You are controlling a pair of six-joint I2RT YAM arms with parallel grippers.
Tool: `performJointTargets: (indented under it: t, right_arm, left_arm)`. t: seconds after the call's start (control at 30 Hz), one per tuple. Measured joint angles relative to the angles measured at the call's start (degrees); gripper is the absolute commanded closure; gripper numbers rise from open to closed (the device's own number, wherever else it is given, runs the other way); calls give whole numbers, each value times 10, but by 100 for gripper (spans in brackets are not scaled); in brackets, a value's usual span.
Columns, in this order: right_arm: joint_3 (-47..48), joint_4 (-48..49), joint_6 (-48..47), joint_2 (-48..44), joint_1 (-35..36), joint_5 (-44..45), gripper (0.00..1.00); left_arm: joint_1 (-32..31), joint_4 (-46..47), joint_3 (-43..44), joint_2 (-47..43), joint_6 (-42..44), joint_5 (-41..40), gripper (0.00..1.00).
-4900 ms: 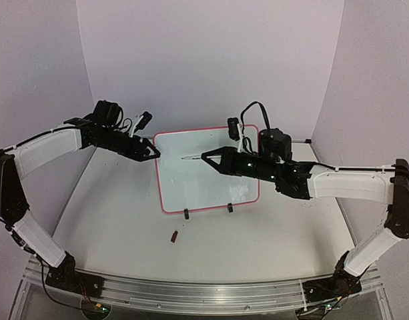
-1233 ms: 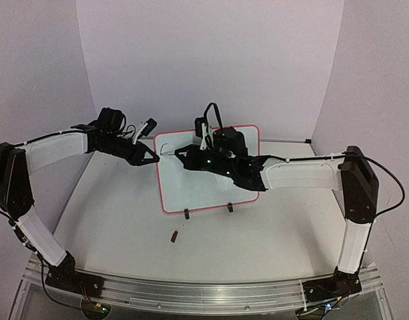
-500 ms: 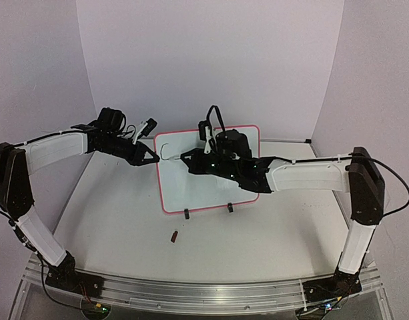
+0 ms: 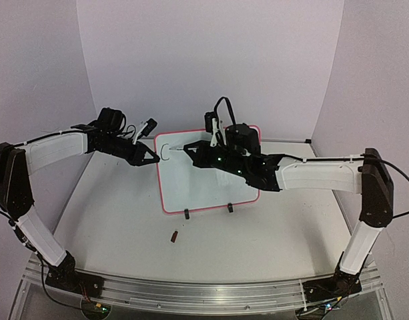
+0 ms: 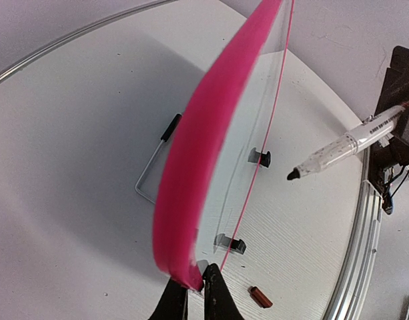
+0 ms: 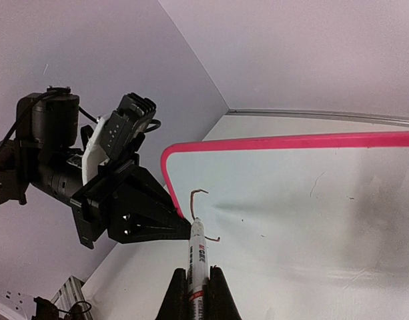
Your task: Write a sentence on the whiteboard
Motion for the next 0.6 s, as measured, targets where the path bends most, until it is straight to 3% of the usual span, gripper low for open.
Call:
performJointTargets:
  t: [0.6]
  right_arm:
    - [26,-8,1,40,0,-15,100]
  left_arm:
    - [0,-3,0,0,0,4,100]
